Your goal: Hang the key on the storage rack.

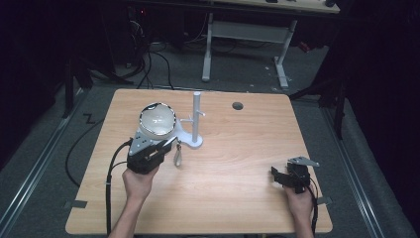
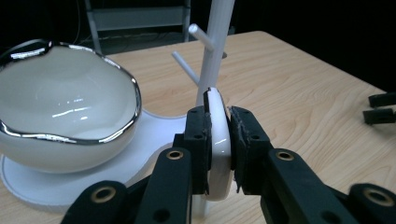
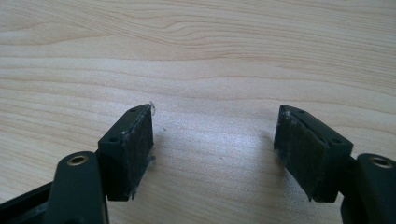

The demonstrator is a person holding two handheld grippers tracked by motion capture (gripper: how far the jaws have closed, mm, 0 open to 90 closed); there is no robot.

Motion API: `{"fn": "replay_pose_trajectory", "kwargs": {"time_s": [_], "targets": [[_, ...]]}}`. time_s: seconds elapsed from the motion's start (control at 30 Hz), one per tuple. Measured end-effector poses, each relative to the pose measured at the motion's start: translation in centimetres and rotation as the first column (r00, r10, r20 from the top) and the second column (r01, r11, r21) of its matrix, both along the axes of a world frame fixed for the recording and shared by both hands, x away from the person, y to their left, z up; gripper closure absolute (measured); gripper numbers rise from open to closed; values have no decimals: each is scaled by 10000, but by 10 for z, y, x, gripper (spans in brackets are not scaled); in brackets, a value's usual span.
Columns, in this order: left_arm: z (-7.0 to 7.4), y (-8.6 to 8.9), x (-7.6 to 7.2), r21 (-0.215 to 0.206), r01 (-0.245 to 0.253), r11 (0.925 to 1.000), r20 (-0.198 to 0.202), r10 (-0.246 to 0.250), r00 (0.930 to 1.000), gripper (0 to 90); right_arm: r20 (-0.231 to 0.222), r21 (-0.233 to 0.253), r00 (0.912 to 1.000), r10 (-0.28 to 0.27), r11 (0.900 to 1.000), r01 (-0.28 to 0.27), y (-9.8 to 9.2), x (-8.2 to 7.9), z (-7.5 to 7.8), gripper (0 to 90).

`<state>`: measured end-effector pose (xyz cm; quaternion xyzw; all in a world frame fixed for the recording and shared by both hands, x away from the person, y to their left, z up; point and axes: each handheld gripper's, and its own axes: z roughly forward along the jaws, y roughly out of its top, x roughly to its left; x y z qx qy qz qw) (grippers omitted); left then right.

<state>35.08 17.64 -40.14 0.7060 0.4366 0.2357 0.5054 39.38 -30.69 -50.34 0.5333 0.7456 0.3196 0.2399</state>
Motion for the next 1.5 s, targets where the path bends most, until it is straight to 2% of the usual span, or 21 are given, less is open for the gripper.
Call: {"fn": "replay_pose_trajectory", "kwargs": {"time_s": [0.23,0.7,1.0,1.5], "targets": [[14,3,3,-182,3,9998,259,1,9997,777,-7,4,10000,5,10000,-5,0,0,0,286],[31,9,11,-713,-85,9974,560,125,9984,777,-20,25,10000,-12,10000,12,0,0,0,286],[40,8,18,-642,-133,9978,680,177,9975,777,-20,27,10000,-13,10000,13,0,0,0,286],[43,6,26,-713,-222,9972,756,276,9968,777,-22,29,10000,-13,10000,13,0,0,0,286]]}}
